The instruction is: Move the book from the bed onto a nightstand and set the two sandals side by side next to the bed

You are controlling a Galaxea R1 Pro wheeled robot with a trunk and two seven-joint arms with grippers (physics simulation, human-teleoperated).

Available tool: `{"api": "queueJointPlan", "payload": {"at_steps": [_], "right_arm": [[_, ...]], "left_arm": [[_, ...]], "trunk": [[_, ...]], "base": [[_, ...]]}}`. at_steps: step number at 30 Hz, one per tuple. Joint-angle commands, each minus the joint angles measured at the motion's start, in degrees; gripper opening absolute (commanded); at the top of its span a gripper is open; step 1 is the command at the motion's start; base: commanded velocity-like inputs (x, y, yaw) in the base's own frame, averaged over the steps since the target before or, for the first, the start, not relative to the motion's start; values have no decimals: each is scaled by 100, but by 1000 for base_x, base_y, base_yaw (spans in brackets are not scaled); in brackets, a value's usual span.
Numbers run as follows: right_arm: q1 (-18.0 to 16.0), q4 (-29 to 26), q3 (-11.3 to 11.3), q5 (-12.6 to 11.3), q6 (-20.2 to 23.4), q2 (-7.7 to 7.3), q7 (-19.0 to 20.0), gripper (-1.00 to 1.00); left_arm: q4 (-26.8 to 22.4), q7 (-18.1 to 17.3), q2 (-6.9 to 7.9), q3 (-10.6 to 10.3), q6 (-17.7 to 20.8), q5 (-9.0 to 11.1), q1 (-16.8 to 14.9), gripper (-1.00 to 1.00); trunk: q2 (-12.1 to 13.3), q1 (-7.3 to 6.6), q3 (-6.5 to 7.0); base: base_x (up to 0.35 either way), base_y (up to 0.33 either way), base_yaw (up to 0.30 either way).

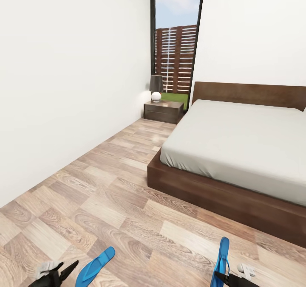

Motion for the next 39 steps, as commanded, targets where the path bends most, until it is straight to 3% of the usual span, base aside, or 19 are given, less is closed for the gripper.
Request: {"api": "queueJointPlan", "payload": {"at_steps": [1, 3, 13, 30, 34, 36, 37, 38, 39], "right_arm": [[-3, 1, -31, 1, 25, 0, 26, -100], [-2, 1, -32, 1, 25, 0, 26, -100], [-4, 1, -29, 1, 25, 0, 26, -100], [-3, 1, -30, 9, 27, 0, 11, -100], [-1, 1, -30, 10, 26, 0, -5, -100], [-2, 1, -28, 10, 25, 0, -9, -100], [-1, 1, -29, 10, 25, 0, -9, -100], [-2, 1, -29, 10, 25, 0, -9, -100], [-1, 1, -32, 10, 25, 0, -9, -100]], "left_arm": [[-2, 139, 1, 4, -21, 9, -4, 100], [-21, 353, 2, 4, -26, 8, -4, 100], [-34, 622, 4, -6, -37, -3, -12, 100], [-90, 735, -31, -43, -68, -57, -24, 100], [-710, 1019, -49, -53, 41, -453, -71, 100], [-1091, 1101, -115, -55, 268, -834, -90, 100], [-1329, 1140, -196, -56, 494, -1137, -118, 100], [-1433, 1160, -244, -56, 621, -1303, -143, 100], [-1672, 1204, -381, -60, 998, -1843, -272, 100]], "trunk": [[-2, -1, -5], [-2, -1, -5], [-2, -1, -5], [-2, -1, -5], [-2, -1, -5], [-2, -1, -5], [-2, -1, -5], [-2, -1, -5], [-2, -1, -5]], "base": [[0, 0, 0], [0, 0, 0], [0, 0, 0], [0, 0, 0], [0, 0, 0], [0, 0, 0], [0, 0, 0], [0, 0, 0], [0, 0, 0]]}}
